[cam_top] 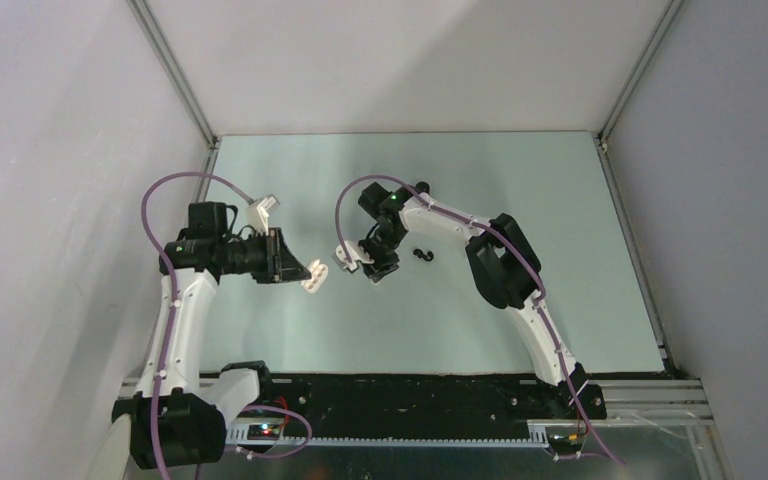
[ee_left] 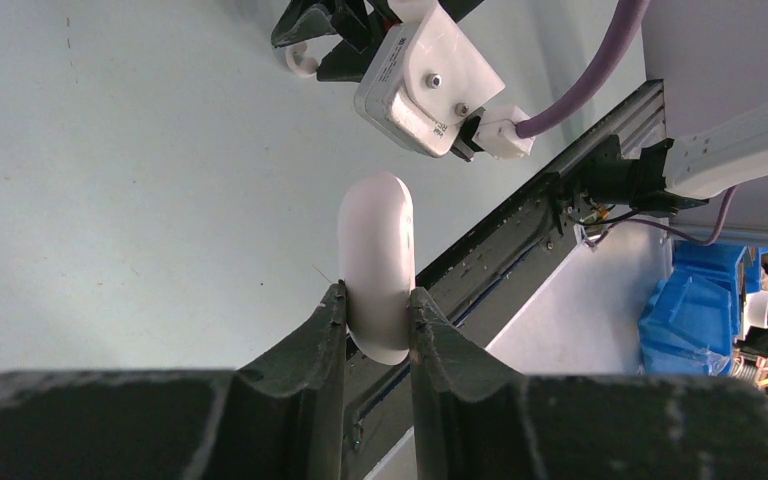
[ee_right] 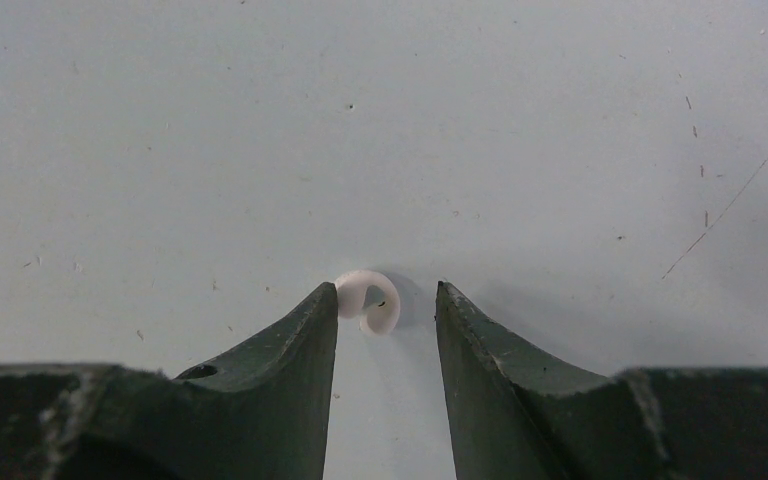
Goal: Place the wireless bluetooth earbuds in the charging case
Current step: Pick up the earbud from the center of the board.
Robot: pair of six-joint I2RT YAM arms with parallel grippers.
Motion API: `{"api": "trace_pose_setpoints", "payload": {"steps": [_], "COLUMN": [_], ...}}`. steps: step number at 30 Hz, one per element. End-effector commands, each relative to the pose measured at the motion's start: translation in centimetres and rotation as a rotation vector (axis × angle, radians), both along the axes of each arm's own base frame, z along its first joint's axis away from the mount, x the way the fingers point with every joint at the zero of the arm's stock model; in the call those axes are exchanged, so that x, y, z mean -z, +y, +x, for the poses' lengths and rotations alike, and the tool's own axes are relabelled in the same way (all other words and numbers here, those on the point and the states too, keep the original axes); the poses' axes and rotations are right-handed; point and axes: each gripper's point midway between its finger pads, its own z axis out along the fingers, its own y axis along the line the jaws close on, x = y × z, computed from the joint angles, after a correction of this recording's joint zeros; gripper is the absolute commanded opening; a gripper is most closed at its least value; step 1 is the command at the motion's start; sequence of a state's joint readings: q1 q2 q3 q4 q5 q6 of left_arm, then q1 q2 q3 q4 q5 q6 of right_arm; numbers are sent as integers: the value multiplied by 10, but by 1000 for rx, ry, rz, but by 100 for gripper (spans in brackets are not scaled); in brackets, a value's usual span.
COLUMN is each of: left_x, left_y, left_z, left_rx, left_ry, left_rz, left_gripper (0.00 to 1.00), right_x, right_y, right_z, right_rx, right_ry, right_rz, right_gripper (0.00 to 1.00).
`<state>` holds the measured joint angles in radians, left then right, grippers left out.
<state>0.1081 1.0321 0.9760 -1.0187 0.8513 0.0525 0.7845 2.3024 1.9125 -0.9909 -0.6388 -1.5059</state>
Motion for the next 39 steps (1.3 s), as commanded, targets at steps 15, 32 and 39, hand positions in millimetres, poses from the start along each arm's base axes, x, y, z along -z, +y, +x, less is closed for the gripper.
{"api": "trace_pose_setpoints", "payload": {"steps": [15,32,39], "left_x": [-2,-1,-1], "left_y": [-1,-2,-2], "left_z": [-2,-2,-2], "left_rx": [6,9,10], "left_ry": [-9,-5,-5], "left_rz": [-23,-27,-26], "left_gripper": [0,0,0], "right_x": [1,1,-3], "right_y": [-3,-10,-17], "right_z": [1,-2,-6], "right_rx": [-46,-48,2], "right_ry": [-23,-17,10], "right_rz": [-17,-52,-79], "right_gripper": [43,26,30]}}
